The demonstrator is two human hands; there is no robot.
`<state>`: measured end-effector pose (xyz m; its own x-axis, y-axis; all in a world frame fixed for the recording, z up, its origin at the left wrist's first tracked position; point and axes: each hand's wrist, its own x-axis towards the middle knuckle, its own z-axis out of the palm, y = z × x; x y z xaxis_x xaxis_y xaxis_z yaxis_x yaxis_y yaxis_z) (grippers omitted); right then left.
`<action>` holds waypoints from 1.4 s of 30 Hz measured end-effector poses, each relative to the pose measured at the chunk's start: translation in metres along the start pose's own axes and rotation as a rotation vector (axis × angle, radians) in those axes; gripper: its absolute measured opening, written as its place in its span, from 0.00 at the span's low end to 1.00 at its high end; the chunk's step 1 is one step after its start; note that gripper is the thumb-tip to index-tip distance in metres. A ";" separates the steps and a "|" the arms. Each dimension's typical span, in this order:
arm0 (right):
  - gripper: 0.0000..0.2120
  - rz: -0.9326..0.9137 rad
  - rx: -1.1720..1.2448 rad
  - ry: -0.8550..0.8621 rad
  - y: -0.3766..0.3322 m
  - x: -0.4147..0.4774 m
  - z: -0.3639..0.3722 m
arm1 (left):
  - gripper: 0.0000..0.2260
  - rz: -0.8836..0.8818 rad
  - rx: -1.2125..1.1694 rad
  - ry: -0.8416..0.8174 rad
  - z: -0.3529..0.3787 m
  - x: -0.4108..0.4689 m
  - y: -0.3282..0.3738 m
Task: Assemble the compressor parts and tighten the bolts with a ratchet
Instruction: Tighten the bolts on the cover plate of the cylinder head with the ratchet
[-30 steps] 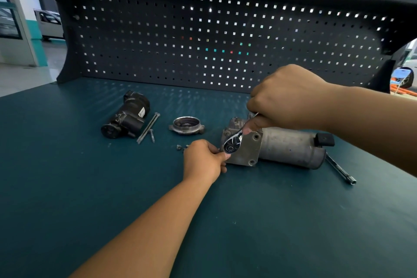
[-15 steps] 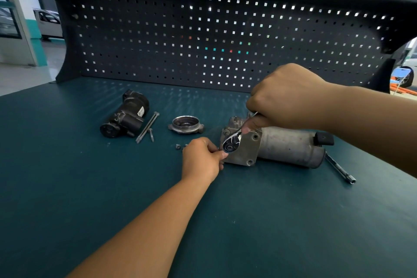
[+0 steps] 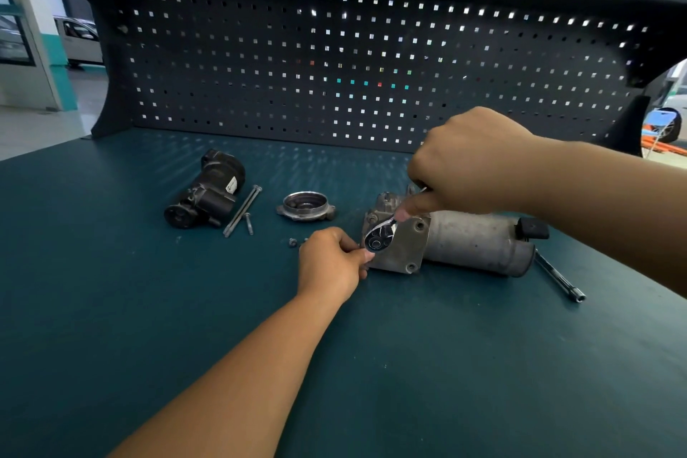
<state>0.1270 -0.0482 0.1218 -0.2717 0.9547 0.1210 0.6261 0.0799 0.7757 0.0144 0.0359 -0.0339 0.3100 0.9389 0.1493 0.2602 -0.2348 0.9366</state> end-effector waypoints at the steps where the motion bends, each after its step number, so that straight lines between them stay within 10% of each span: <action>1: 0.31 0.043 0.047 -0.009 -0.001 -0.002 0.002 | 0.12 0.001 -0.001 -0.002 0.000 0.000 0.000; 16: 0.16 0.451 1.219 -0.054 -0.103 -0.048 0.088 | 0.08 -0.024 0.066 0.007 -0.003 -0.004 0.005; 42: 0.20 0.409 0.386 -0.164 -0.045 -0.058 -0.003 | 0.09 -0.002 0.028 -0.017 -0.003 0.000 0.000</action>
<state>0.1128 -0.1078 0.0815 0.1460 0.9593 0.2416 0.8853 -0.2357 0.4008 0.0119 0.0362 -0.0326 0.3248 0.9351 0.1414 0.2867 -0.2399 0.9275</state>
